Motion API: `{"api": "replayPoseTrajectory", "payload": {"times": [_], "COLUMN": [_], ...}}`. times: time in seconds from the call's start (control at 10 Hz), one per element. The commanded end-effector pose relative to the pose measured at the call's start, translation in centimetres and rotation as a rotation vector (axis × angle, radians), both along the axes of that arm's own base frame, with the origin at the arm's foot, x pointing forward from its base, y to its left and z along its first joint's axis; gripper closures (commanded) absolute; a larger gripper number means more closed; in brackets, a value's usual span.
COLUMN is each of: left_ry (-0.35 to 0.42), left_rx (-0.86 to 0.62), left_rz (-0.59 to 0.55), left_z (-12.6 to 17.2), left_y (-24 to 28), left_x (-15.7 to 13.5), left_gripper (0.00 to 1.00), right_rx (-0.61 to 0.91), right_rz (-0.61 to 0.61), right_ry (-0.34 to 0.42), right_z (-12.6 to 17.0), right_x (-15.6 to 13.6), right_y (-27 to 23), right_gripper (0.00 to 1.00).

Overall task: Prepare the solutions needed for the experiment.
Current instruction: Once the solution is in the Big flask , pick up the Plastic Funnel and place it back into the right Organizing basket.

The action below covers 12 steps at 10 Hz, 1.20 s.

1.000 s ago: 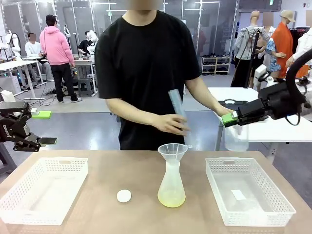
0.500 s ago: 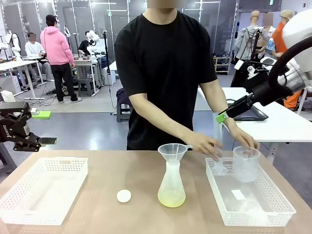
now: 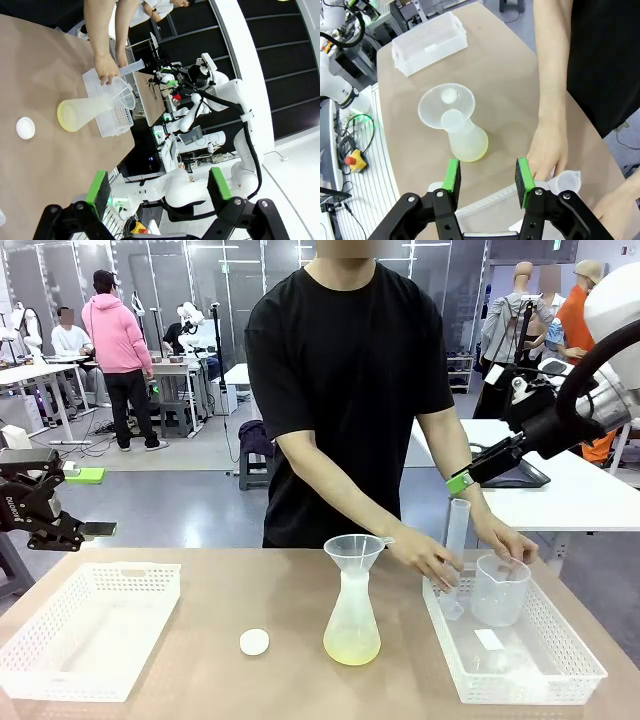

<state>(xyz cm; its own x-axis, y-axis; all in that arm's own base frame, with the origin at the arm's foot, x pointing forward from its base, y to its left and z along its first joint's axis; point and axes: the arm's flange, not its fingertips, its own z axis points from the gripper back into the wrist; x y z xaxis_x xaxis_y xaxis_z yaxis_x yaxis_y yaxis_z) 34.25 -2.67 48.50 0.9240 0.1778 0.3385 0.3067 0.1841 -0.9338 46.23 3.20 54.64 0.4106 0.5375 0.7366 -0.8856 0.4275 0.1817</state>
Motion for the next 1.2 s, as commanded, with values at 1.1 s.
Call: {"api": "replayPoseTrajectory", "payload": {"times": [1.1], "left_ry": [0.001], "left_rx": [-0.029], "left_rz": [0.001], "left_z": [0.3], "left_y": [-0.2], "left_x": [0.1], "left_gripper": [0.00], "right_rx": [-0.272], "right_rz": [0.443], "right_ry": [-0.076], "right_z": [3.6], "right_x": [2.0], "right_y": [7.7], "right_gripper": [0.44]}}
